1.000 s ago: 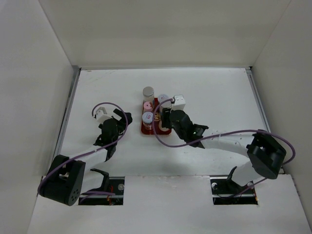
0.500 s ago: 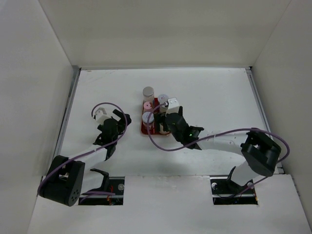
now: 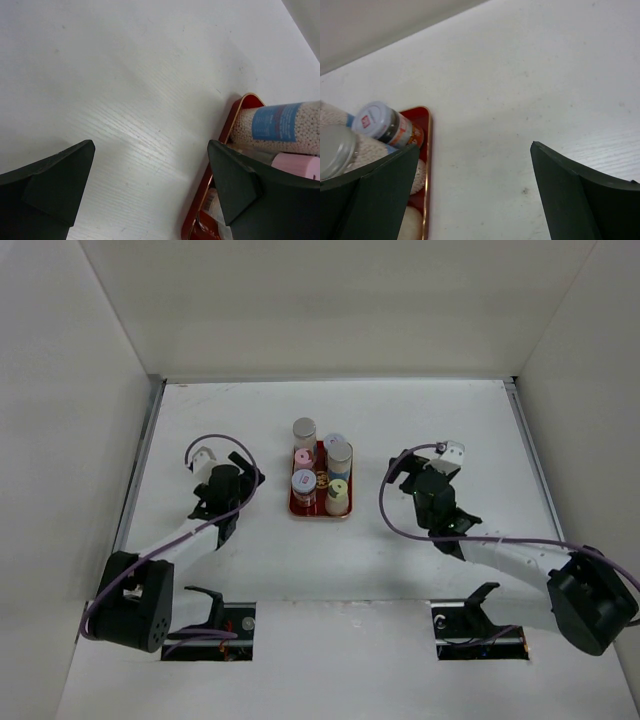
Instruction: Organize the condiment bottles
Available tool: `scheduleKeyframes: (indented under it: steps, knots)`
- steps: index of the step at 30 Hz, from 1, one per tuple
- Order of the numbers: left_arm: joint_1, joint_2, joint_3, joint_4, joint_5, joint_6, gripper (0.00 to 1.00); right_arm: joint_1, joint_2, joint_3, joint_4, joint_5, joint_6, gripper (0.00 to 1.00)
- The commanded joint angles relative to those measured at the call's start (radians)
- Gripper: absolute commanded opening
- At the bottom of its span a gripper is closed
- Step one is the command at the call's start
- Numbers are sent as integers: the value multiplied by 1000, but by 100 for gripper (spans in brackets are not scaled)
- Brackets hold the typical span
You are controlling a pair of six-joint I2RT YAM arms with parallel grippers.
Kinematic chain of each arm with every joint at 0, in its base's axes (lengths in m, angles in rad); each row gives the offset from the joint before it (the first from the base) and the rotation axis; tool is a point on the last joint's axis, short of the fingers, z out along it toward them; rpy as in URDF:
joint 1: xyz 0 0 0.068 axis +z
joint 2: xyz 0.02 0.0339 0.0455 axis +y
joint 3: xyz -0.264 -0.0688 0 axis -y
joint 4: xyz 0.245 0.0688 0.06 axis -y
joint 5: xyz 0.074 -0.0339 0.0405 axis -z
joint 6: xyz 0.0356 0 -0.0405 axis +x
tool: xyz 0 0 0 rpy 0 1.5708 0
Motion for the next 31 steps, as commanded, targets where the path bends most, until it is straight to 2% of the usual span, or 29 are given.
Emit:
scheduleKeyframes:
  steps: [1, 7, 31]
  knots:
    - [7, 27, 65, -65, -6, 31, 100, -74, 0, -7, 31, -98, 131, 100]
    - [-15, 38, 81, -49, -9, 31, 100, -140, 48, 0, 16, -194, 170, 100]
    - [-59, 35, 82, -3, 0, 32, 100, -128, 143, 58, -9, -204, 122, 100]
